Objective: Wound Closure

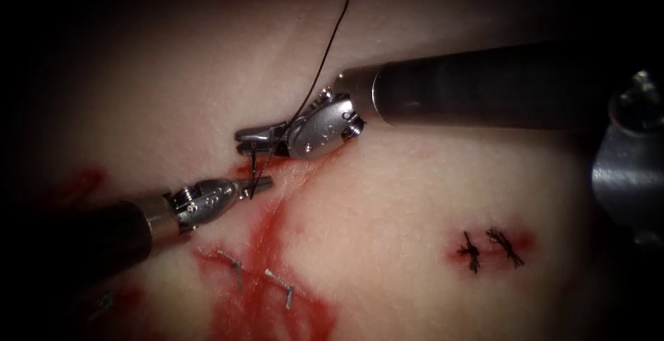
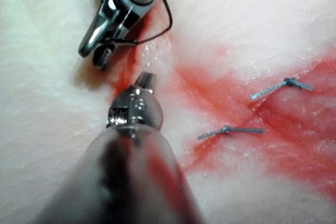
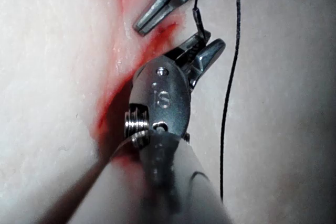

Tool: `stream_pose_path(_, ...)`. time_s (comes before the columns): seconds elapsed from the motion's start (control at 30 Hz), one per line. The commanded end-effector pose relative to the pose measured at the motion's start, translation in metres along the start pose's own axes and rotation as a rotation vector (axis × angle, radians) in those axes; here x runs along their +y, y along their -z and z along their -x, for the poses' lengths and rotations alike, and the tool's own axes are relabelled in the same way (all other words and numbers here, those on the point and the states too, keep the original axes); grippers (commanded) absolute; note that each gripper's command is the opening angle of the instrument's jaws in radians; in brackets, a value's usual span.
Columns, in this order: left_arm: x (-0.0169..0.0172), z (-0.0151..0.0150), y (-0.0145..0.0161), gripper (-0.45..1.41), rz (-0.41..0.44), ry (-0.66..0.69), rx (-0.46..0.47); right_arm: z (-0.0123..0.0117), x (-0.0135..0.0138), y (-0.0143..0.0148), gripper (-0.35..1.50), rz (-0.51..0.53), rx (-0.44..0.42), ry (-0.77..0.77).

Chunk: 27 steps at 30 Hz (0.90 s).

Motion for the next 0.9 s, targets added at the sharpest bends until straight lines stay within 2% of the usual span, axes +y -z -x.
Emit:
stream_pose_path(0.03, 0.0002, 0.0004, -0.0010, -0.45, 0.005, -0.006, 0.001, 0.0009, -0.0002, -0.0007, -0.35, -0.001, -0.006, -0.025)
stream_pose_path(0.23, 0.0006, 0.0011, -0.0011, -0.43, 0.011, 0.003, -0.005, 0.0021, -0.0004, -0.0011, -0.35, -0.012, -0.013, -0.051)
stream_pose_path(0.37, 0.0008, 0.0019, -0.0018, -0.27, 0.020, -0.001, -0.019, 0.0025, -0.0002, -0.0012, -0.35, -0.010, -0.018, -0.062)
stream_pose_path(0.53, 0.0005, 0.0033, -0.0028, -0.30, 0.018, 0.006, -0.031, 0.0025, 0.0002, -0.0014, -0.35, -0.007, -0.023, -0.101)
stream_pose_path(0.9, 0.0005, 0.0040, -0.0023, -0.30, 0.029, -0.003, -0.046, 0.0034, 0.0012, -0.0028, -0.35, 0.019, -0.077, -0.406)
